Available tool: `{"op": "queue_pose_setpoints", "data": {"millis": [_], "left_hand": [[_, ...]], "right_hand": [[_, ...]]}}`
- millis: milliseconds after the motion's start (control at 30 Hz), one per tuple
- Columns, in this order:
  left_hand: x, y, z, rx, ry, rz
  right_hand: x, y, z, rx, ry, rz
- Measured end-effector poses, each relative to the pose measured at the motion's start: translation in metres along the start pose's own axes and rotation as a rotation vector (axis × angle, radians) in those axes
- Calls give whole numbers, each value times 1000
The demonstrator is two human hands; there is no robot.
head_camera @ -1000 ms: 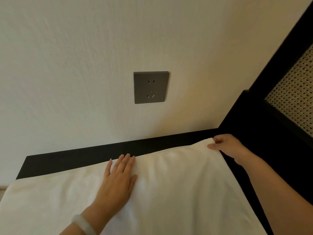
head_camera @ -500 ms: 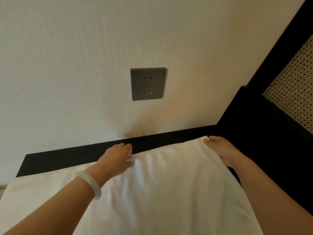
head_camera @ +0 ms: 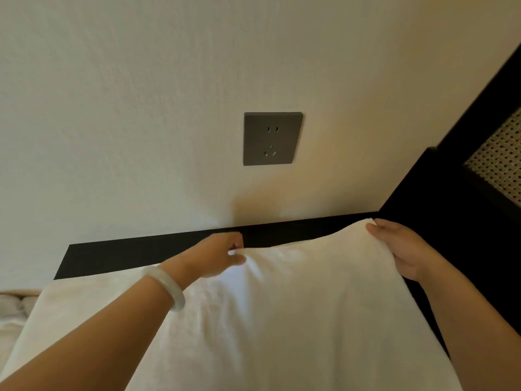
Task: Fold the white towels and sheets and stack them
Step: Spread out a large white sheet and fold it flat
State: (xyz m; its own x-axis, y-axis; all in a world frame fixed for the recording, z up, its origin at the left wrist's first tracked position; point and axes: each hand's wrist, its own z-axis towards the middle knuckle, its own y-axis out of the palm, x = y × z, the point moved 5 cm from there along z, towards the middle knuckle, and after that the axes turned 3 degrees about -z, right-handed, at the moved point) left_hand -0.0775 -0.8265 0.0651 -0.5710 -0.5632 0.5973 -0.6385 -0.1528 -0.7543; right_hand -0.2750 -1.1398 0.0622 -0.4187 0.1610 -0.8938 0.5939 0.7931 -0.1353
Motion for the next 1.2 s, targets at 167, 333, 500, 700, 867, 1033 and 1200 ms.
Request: {"op": "queue_pose_setpoints", "data": {"millis": [167, 333, 500, 700, 867, 1033, 1200], "left_hand": [[-19, -21, 2, 39, -76, 68], [-46, 4, 1, 31, -158, 118], [-41, 3, 2, 91, -59, 255], [-39, 2, -1, 86, -26, 196], [-40, -5, -2, 98, -26, 137], [-31, 8, 5, 156, -18, 75], [-36, 1, 3, 70, -31, 63]], "right_hand": [[11, 6, 3, 142, 55, -121], [16, 12, 8, 308, 15, -554], [7, 14, 10, 308, 73, -814], [-1, 25, 16, 89, 98, -575], [-2, 19, 29, 190, -20, -513], [-3, 8, 51, 323, -64, -426], [3, 4, 56, 304, -76, -506]]}}
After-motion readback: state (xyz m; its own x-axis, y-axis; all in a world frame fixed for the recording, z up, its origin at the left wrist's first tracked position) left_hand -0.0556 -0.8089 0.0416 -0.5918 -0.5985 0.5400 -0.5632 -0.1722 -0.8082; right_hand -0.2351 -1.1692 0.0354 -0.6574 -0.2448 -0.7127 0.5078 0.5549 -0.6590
